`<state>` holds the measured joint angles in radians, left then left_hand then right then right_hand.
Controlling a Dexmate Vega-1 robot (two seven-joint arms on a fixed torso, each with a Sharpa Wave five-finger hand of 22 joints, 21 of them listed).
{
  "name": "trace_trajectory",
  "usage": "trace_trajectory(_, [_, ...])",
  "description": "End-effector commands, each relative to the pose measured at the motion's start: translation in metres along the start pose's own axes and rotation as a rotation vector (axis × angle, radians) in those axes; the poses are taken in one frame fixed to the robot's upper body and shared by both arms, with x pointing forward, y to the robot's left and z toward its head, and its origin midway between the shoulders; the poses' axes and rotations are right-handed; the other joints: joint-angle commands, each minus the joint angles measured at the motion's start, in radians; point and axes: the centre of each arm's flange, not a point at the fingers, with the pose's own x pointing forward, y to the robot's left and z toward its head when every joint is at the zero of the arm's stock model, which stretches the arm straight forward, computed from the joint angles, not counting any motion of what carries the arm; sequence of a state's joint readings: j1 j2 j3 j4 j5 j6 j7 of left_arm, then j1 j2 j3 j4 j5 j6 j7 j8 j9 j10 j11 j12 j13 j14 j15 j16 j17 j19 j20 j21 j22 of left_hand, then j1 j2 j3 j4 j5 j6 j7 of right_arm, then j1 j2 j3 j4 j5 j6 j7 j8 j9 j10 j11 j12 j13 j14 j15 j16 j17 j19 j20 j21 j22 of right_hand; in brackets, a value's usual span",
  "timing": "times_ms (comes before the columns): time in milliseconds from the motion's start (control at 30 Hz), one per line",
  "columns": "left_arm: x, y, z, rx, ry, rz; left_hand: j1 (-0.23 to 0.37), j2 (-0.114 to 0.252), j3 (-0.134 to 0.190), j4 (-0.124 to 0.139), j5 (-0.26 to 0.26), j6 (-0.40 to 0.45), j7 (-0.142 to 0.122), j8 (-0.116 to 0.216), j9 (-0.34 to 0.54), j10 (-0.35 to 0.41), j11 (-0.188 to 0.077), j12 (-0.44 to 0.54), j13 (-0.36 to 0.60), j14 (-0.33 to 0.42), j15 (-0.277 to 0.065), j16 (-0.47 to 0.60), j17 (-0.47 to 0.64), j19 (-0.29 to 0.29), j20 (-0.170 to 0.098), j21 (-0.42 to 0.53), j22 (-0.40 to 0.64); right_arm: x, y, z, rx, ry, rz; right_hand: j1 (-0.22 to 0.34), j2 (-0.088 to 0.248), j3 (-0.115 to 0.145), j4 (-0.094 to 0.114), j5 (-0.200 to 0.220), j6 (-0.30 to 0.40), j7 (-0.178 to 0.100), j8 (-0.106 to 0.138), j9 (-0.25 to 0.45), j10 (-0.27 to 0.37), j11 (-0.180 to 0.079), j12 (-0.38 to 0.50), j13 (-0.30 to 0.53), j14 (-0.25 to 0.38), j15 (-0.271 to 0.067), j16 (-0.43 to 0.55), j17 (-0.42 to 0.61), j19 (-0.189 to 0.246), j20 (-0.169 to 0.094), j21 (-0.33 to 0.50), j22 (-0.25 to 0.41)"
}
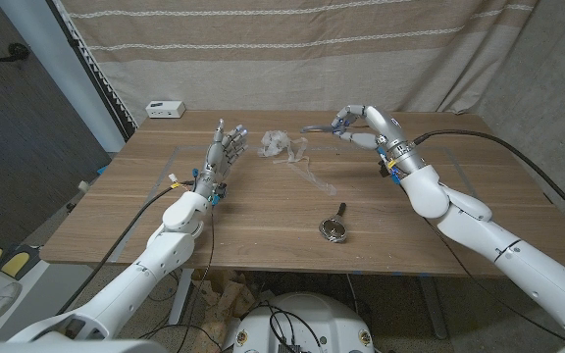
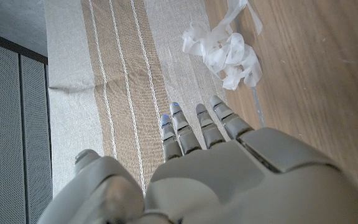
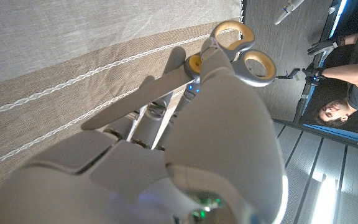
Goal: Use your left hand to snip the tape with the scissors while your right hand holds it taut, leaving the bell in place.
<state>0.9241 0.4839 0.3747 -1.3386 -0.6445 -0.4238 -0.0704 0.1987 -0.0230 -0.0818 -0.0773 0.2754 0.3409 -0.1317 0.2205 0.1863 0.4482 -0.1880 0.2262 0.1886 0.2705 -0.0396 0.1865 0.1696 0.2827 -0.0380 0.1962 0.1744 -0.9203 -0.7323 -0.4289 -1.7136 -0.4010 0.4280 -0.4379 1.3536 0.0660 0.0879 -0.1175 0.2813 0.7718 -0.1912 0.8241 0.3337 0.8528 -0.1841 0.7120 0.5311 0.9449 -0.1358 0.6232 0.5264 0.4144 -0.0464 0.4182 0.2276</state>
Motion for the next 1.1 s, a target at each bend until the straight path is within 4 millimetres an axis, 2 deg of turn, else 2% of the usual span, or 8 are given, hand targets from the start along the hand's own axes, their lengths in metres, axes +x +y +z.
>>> trace_trajectory(33, [0.003,-0.006,0.000,0.018,-0.035,0.018,0.043,0.001,0.007,-0.022,0.001,0.061,-0.014,0.021,0.003,0.038,-0.010,0.009,0.002,0.027,-0.138,0.007,0.002,0.020,-0.005,0.005,0.002,0.006,-0.007,0.006,-0.058,-0.061,-0.001,0.068,0.064,0.010,0.013,0.027,0.009,0.005,-0.010,0.002,0.000,0.010,0.014,-0.009,0.014,-0.106,-0.005,0.000,-0.010,-0.141,0.029,0.026])
trace_trajectory(467, [0.003,-0.010,0.003,0.040,-0.077,0.046,0.106,-0.004,0.012,-0.053,-0.003,0.230,-0.020,0.059,0.005,0.183,-0.020,0.039,0.008,0.115,-0.166,0.020,0.006,0.038,-0.014,0.004,0.003,0.009,-0.008,0.009,-0.144,-0.105,0.021,0.063,0.065,0.007,0.018,0.033,0.010,0.003,-0.015,0.003,-0.007,-0.003,0.022,-0.010,0.008,-0.106,-0.008,0.001,-0.016,-0.151,0.047,0.034])
trace_trajectory(600, [0.002,-0.011,0.005,0.038,-0.092,0.045,0.111,-0.008,0.010,-0.056,-0.003,0.243,-0.020,0.062,0.005,0.192,-0.021,0.040,0.009,0.119,-0.168,0.019,0.006,0.038,-0.015,0.003,0.003,0.010,-0.008,0.010,-0.164,-0.118,0.029,0.061,0.061,0.020,0.029,0.057,0.007,0.008,-0.018,0.020,-0.016,0.012,0.025,-0.011,-0.002,-0.105,-0.002,0.010,-0.033,-0.140,0.070,0.062])
trace_trajectory(833, [0.001,-0.014,0.016,0.064,-0.107,0.016,0.111,-0.022,0.003,-0.058,-0.001,0.261,-0.017,0.064,0.006,0.188,-0.020,0.033,0.010,0.118,-0.168,0.015,0.007,0.036,-0.009,0.002,0.003,0.013,-0.009,0.017,-0.203,-0.156,0.045,0.065,0.058,0.014,0.024,0.051,0.009,0.002,-0.021,0.016,-0.009,-0.001,0.028,-0.013,-0.003,-0.106,-0.005,0.007,-0.031,-0.146,0.073,0.057])
trace_trajectory(867, [0.001,-0.015,0.018,0.060,-0.111,0.011,0.137,-0.026,0.006,-0.067,0.003,0.213,-0.044,0.039,0.006,0.178,-0.016,0.024,0.011,0.115,-0.164,0.010,0.007,0.036,-0.008,0.001,0.003,0.013,-0.009,0.018,-0.213,-0.164,0.044,0.065,0.058,0.014,0.024,0.051,0.009,0.002,-0.021,0.016,-0.009,-0.001,0.028,-0.013,-0.003,-0.106,-0.005,0.007,-0.031,-0.146,0.073,0.057])
trace_trajectory(900, [0.002,-0.016,0.019,0.061,-0.113,0.001,0.197,-0.022,0.018,-0.076,0.010,0.065,-0.074,-0.024,0.010,0.116,-0.022,-0.006,0.021,0.112,-0.162,0.004,0.009,0.036,-0.006,0.001,0.004,0.013,-0.009,0.020,-0.221,-0.171,0.046,0.065,0.058,0.014,0.023,0.051,0.009,0.002,-0.021,0.016,-0.009,-0.001,0.028,-0.013,-0.003,-0.106,-0.005,0.007,-0.031,-0.146,0.073,0.057])
trace_trajectory(967, [0.002,-0.018,0.023,0.081,-0.119,-0.009,0.214,-0.017,0.022,-0.073,0.010,0.010,-0.073,-0.035,0.013,0.090,-0.025,-0.011,0.031,0.110,-0.162,0.004,0.012,0.029,-0.003,-0.001,0.004,0.014,-0.008,0.022,-0.236,-0.186,0.052,0.065,0.058,0.014,0.023,0.051,0.009,0.002,-0.021,0.016,-0.009,-0.001,0.028,-0.013,-0.003,-0.106,-0.005,0.007,-0.031,-0.146,0.073,0.057])
trace_trajectory(1100, [0.004,-0.022,0.030,0.113,-0.127,-0.028,0.222,-0.014,0.025,-0.072,0.010,0.034,-0.062,-0.020,0.015,0.096,-0.026,-0.004,0.038,0.117,-0.164,0.008,0.014,0.021,0.000,-0.003,0.004,0.015,-0.006,0.028,-0.274,-0.218,0.069,0.065,0.058,0.014,0.023,0.051,0.009,0.002,-0.021,0.016,-0.009,-0.001,0.028,-0.013,-0.003,-0.106,-0.005,0.007,-0.031,-0.146,0.073,0.057])
